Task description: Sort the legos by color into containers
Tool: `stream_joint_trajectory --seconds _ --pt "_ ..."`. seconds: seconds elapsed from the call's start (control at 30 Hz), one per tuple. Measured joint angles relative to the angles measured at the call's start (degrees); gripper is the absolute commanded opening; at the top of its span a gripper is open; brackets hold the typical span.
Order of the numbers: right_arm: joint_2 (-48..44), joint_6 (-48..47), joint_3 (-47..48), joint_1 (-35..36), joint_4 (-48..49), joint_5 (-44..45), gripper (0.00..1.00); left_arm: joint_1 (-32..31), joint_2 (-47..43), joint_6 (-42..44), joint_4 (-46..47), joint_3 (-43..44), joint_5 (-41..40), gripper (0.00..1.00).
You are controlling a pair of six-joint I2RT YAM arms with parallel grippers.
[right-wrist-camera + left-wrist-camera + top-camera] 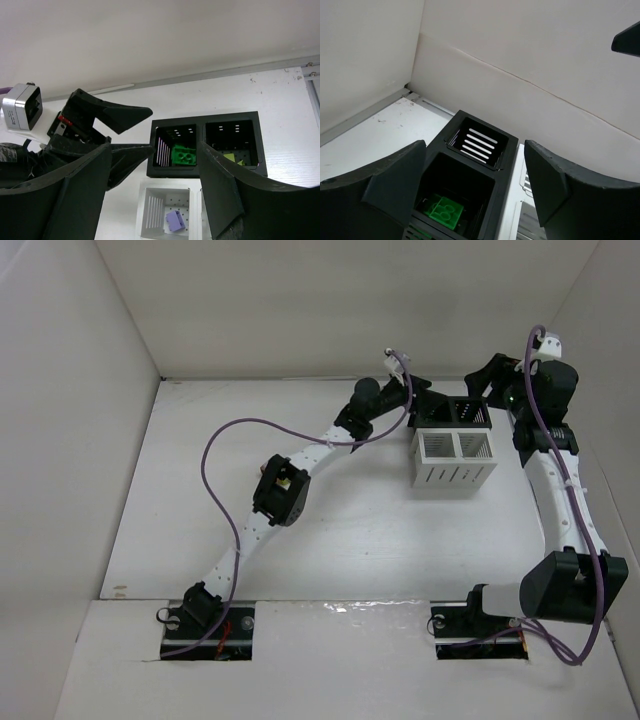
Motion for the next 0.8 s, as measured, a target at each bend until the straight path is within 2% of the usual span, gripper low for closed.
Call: stream_joint_trajectory --seconds 0.03,0.17,0.3,0.43,0.47,0.5,0.6,0.8 --pt "0.0 0.0 0.0 0.0 0.0 0.0 0.74 -0.1 0.0 0.0 0.0 0.0 -0.1 0.78" --pt "0.0 -0.2 0.0 0.5 0.0 0.0 0.75 -0.2 0.1 0.8 -0.4 0.8 -0.3 1.0" --pt "-0.1 -2.8 -0.3 3.3 0.4 0.4 0.75 0.1 -1.3 2.1 -1.0 0.5 -0.6 1.0" --pt "-0.5 -6.1 -0.6 8.1 0.4 3.0 0.82 2.1 -12.2 3.6 -3.6 -14.2 -0.3 1.0" --pt "-0.7 -6.9 -0.6 9.1 0.4 3.7 0.86 3.2 -15.7 4.4 -4.8 -18.1 0.5 1.0" --pt "-0.9 -7.7 -0.6 10.0 0.4 4.2 0.99 4.4 -18.8 5.2 -5.7 -21.2 1.2 1.0" --pt "-1.5 -11.1 -0.6 12.5 0.8 6.3 0.99 10.2 -30.6 7.6 -7.3 -31.8 2.5 1.0" --pt "-1.6 -12.5 -0.6 15.4 4.8 5.9 0.99 24.1 -51.3 13.6 -12.3 -44.8 -0.5 1.0"
